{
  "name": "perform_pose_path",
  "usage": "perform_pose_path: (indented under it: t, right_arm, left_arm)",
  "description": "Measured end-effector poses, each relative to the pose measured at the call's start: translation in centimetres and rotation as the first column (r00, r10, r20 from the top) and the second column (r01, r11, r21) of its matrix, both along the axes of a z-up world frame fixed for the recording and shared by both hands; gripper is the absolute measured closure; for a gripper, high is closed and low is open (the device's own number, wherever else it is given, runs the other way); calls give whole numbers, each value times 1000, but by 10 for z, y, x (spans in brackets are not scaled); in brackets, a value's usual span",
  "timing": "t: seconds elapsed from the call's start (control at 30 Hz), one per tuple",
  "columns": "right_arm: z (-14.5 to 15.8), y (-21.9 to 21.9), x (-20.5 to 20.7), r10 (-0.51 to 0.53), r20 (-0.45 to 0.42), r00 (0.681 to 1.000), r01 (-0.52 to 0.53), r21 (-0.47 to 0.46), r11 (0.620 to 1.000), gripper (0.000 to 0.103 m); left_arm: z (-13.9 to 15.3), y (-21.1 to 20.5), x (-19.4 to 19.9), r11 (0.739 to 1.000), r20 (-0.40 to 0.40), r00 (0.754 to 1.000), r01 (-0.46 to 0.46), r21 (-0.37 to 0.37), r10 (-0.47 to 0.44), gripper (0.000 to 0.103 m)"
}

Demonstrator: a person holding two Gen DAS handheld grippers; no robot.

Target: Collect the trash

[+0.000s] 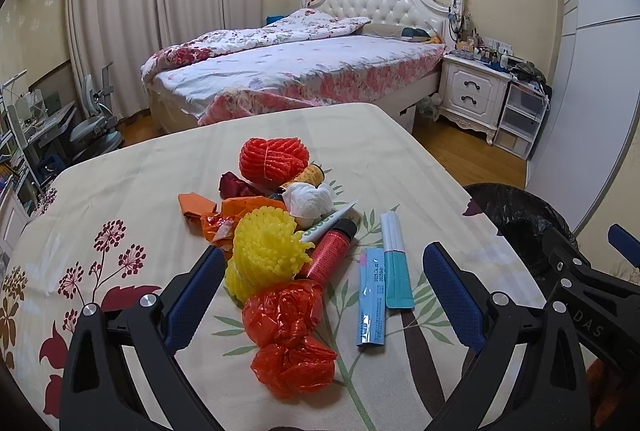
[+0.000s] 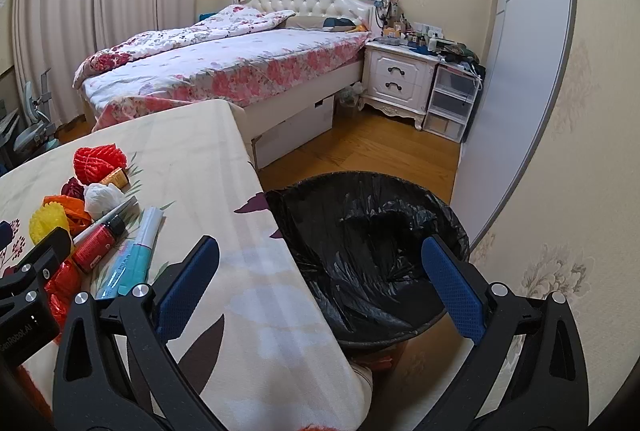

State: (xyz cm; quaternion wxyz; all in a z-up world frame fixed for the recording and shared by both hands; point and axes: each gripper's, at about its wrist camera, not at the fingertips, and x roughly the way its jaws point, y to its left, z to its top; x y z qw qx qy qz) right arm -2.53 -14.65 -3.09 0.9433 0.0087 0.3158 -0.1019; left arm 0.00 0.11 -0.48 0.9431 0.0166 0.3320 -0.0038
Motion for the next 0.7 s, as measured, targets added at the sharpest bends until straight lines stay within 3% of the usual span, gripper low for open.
perform_pose_path:
  t: [0.7]
  right_arm:
    - [-2, -1, 2, 0, -5, 1000, 0, 2, 1000, 4]
  left_arm:
    - [-6, 0, 0, 1000, -9, 1000, -4, -3, 4, 7]
